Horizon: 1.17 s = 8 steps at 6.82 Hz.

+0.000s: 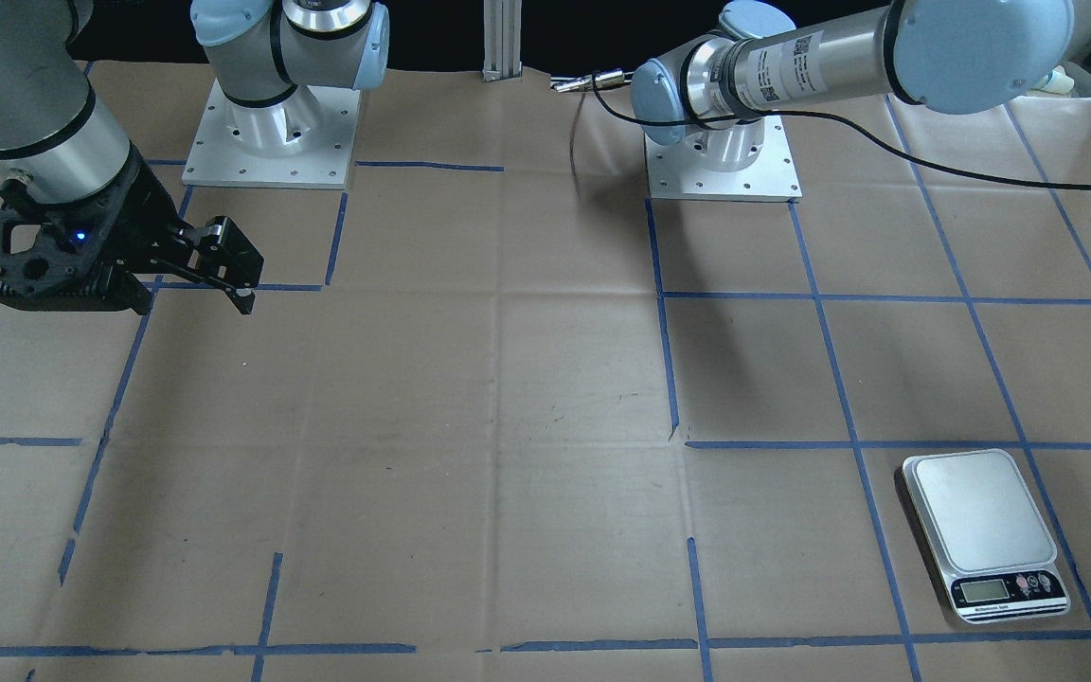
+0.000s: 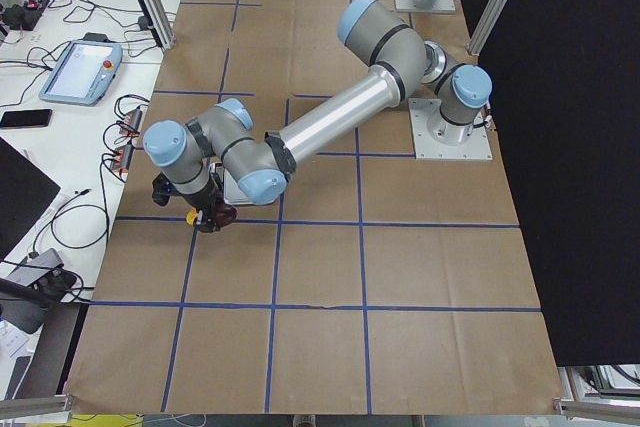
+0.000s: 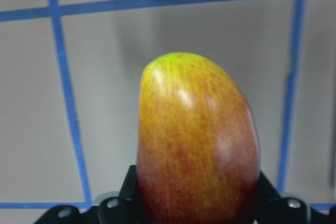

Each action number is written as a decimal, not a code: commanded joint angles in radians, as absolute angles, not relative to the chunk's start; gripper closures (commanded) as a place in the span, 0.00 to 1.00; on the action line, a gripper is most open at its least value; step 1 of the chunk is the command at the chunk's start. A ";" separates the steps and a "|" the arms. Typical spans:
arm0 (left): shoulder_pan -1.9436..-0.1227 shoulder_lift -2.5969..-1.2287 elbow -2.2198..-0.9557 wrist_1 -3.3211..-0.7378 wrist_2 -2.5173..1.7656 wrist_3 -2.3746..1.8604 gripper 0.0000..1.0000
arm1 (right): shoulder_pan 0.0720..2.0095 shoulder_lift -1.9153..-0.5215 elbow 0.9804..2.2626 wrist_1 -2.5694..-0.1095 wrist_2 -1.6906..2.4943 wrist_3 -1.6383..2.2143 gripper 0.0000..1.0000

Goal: Weigh mango
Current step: 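Lift the mango with the left gripper and carry it over the scale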

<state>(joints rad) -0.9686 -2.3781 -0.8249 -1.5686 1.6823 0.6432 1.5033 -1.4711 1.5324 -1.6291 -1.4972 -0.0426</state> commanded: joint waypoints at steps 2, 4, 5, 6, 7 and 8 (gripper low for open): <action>-1.080 -2.327 -0.900 -1.635 1.675 0.494 0.76 | 1.503 -1.471 1.532 -1.629 -1.497 -0.043 0.00; -1.088 -2.260 -1.024 -1.635 1.674 0.466 0.80 | 1.503 -1.471 1.532 -1.629 -1.497 -0.043 0.00; -1.089 -2.225 -1.120 -1.609 1.674 0.448 0.80 | 1.503 -1.471 1.532 -1.629 -1.497 -0.043 0.00; -1.089 -2.197 -1.196 -1.544 1.657 0.436 0.80 | 1.503 -1.471 1.532 -1.629 -1.497 -0.043 0.00; -1.089 -2.194 -1.254 -1.446 1.657 0.439 0.80 | 1.503 -1.471 1.532 -1.629 -1.497 -0.043 0.00; -1.089 -2.213 -1.276 -1.374 1.657 0.442 0.80 | 1.503 -1.471 1.532 -1.629 -1.497 -0.043 0.00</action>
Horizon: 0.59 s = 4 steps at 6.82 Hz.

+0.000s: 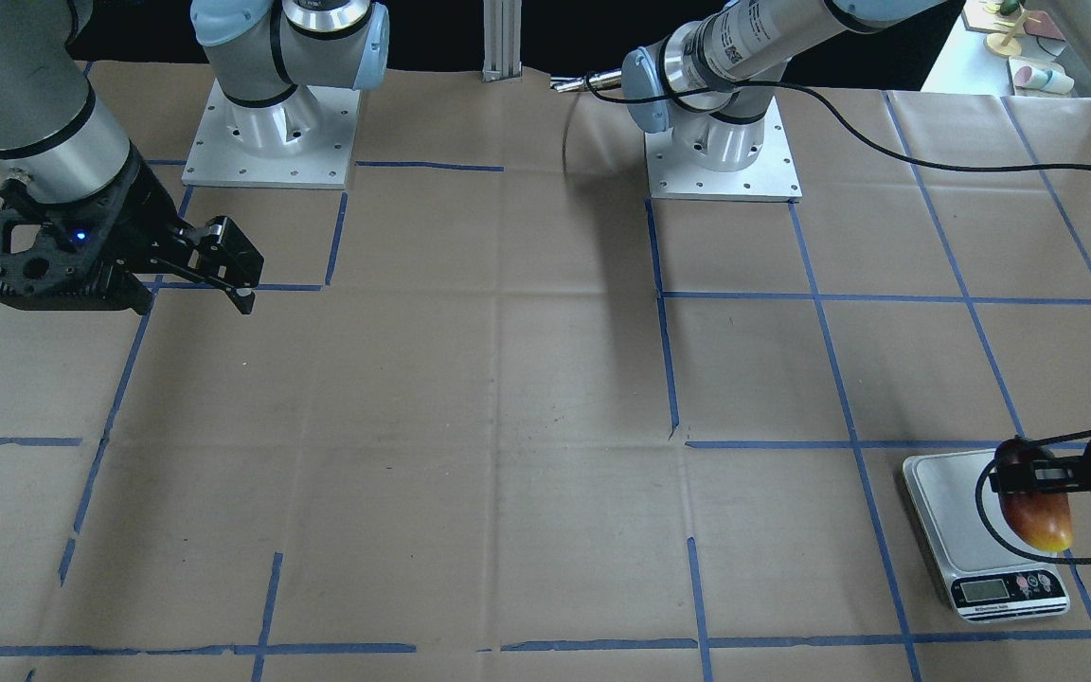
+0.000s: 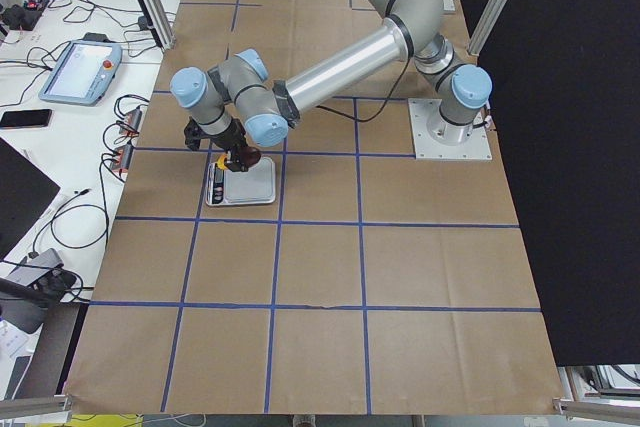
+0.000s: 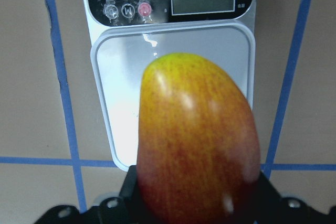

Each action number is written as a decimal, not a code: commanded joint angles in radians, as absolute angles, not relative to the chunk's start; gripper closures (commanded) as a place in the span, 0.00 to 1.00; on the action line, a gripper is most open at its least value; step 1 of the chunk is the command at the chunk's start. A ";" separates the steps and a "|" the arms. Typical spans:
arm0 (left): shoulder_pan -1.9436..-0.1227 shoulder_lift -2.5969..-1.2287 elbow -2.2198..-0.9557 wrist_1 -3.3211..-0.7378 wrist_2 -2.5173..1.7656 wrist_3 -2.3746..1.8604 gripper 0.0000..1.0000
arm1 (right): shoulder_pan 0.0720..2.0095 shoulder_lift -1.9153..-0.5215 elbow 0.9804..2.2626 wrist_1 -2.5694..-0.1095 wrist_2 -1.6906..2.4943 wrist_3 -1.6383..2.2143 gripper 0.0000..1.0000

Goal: Weigh mango
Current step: 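Lower the mango onto the scale platform and open the left gripper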

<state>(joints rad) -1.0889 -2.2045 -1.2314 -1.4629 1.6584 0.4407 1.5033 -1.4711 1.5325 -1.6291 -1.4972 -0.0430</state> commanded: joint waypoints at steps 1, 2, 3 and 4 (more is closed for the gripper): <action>-1.088 -2.220 -1.282 -1.362 1.658 0.437 0.79 | 1.503 -1.471 1.532 -1.629 -1.497 -0.043 0.00; -1.083 -2.226 -1.284 -1.364 1.658 0.439 0.79 | 1.503 -1.471 1.532 -1.629 -1.497 -0.043 0.00; -1.081 -2.233 -1.284 -1.362 1.657 0.437 0.74 | 1.503 -1.471 1.532 -1.629 -1.497 -0.043 0.00; -1.081 -2.250 -1.284 -1.362 1.658 0.436 0.69 | 1.503 -1.471 1.532 -1.629 -1.497 -0.043 0.00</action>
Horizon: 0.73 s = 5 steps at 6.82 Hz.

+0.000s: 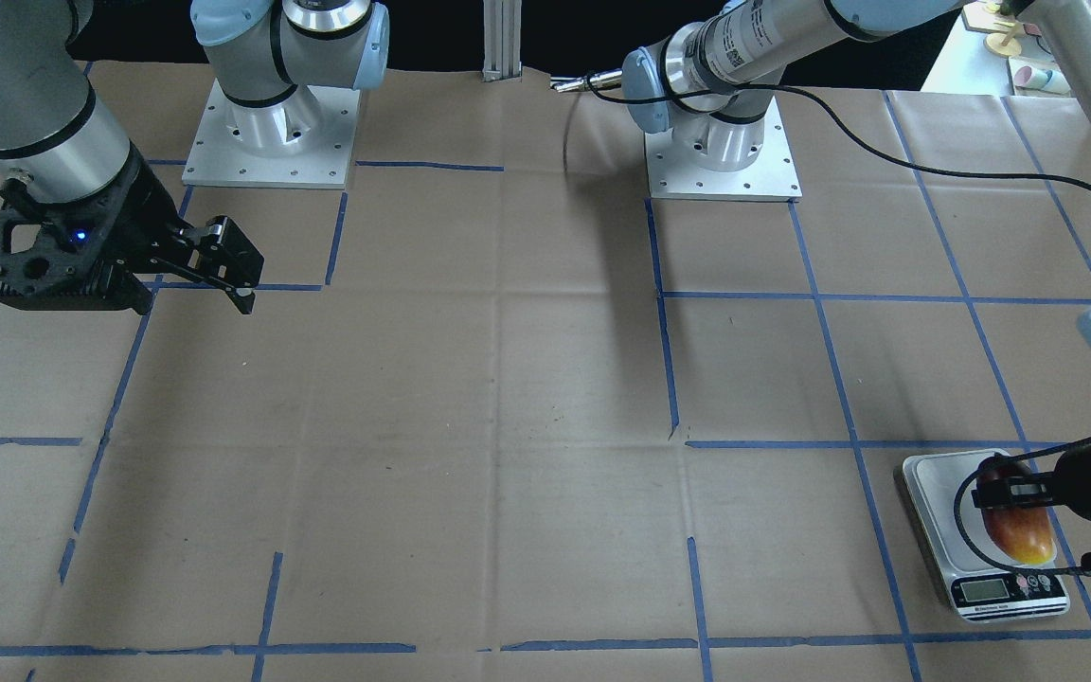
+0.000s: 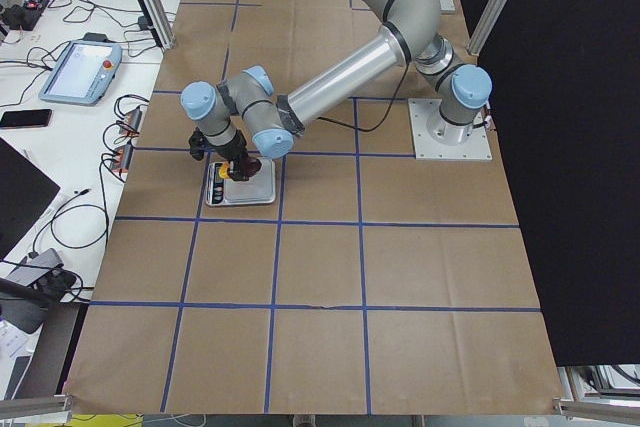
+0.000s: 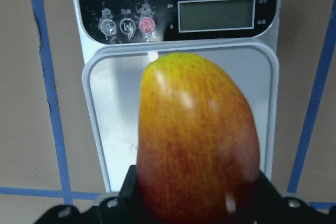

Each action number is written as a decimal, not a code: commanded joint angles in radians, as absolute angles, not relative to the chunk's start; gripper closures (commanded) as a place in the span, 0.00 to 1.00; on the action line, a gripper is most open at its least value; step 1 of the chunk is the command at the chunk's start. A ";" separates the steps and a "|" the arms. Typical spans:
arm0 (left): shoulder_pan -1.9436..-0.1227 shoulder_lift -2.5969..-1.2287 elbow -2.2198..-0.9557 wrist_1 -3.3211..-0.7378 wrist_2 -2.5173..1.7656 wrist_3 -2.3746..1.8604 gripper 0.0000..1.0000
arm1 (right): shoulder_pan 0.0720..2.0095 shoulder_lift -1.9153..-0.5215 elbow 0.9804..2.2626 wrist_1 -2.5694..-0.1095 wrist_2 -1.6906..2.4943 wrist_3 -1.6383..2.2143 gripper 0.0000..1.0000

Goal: Weigh mango
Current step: 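Lower the mango onto the scale platform and open the left gripper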

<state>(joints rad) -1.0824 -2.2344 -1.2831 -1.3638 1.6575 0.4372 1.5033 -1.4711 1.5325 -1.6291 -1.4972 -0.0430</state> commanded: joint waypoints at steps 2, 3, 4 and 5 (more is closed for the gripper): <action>-1.081 -2.252 -1.282 -1.359 1.648 0.423 0.12 | 1.503 -1.471 1.532 -1.629 -1.497 -0.043 0.00; -1.081 -2.246 -1.281 -1.359 1.640 0.411 0.01 | 1.503 -1.471 1.532 -1.629 -1.497 -0.043 0.00; -1.083 -2.229 -1.269 -1.361 1.646 0.414 0.01 | 1.503 -1.471 1.532 -1.629 -1.497 -0.043 0.00; -1.083 -2.192 -1.250 -1.365 1.652 0.414 0.00 | 1.503 -1.471 1.532 -1.629 -1.497 -0.043 0.00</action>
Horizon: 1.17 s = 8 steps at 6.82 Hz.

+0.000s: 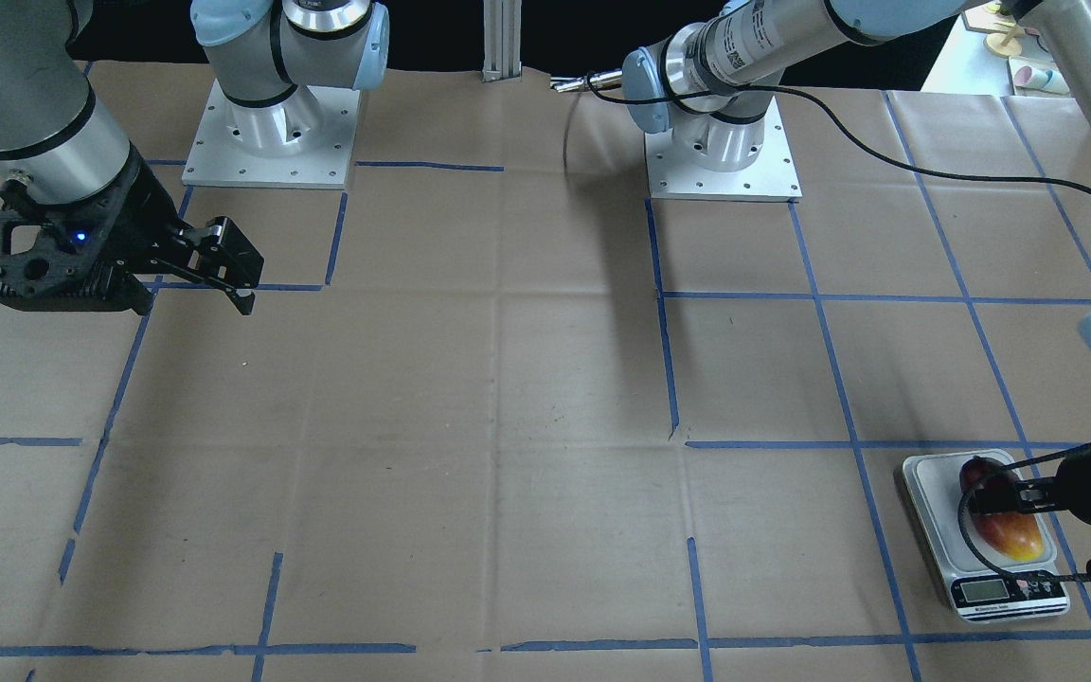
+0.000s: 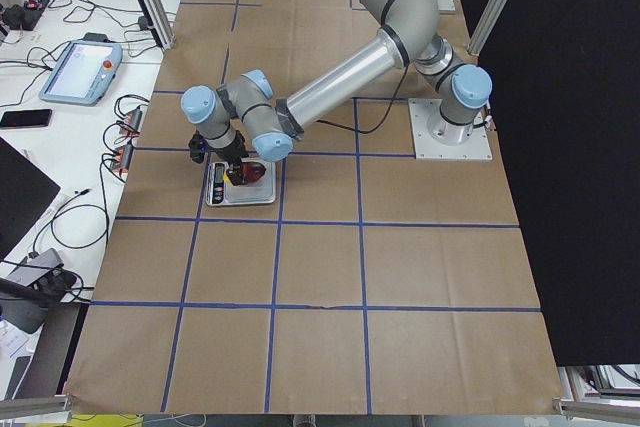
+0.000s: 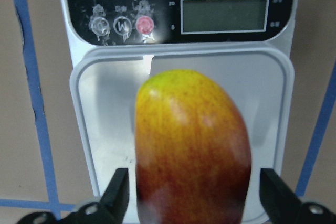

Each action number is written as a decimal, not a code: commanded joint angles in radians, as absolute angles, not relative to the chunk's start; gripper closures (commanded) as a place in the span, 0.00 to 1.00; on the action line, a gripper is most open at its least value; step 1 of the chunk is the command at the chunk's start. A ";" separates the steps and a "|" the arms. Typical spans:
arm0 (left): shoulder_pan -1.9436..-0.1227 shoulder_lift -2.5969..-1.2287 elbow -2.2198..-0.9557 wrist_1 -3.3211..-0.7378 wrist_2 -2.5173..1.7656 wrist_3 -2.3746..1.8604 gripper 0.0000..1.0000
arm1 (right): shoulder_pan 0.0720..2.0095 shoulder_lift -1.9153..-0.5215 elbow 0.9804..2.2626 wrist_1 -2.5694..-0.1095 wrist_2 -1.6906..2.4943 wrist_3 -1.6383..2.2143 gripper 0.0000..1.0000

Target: Weigh mango

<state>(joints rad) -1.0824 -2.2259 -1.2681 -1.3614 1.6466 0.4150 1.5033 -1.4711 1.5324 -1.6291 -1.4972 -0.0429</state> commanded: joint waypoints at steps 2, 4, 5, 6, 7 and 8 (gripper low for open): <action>-1.092 -2.050 -1.261 -1.478 1.655 0.408 0.00 | 1.503 -1.471 1.532 -1.629 -1.497 -0.043 0.00; -1.232 -1.943 -1.275 -1.584 1.645 0.202 0.00 | 1.503 -1.471 1.532 -1.629 -1.497 -0.041 0.00; -1.335 -1.875 -1.310 -1.610 1.643 0.114 0.00 | 1.503 -1.471 1.532 -1.629 -1.497 -0.043 0.00; -1.404 -1.811 -1.386 -1.615 1.637 0.083 0.00 | 1.503 -1.471 1.532 -1.629 -1.497 -0.043 0.00; -1.446 -1.733 -1.478 -1.609 1.587 0.081 0.00 | 1.503 -1.471 1.532 -1.629 -1.497 -0.043 0.00; -1.450 -1.674 -1.552 -1.602 1.525 0.069 0.01 | 1.503 -1.471 1.532 -1.629 -1.496 -0.043 0.00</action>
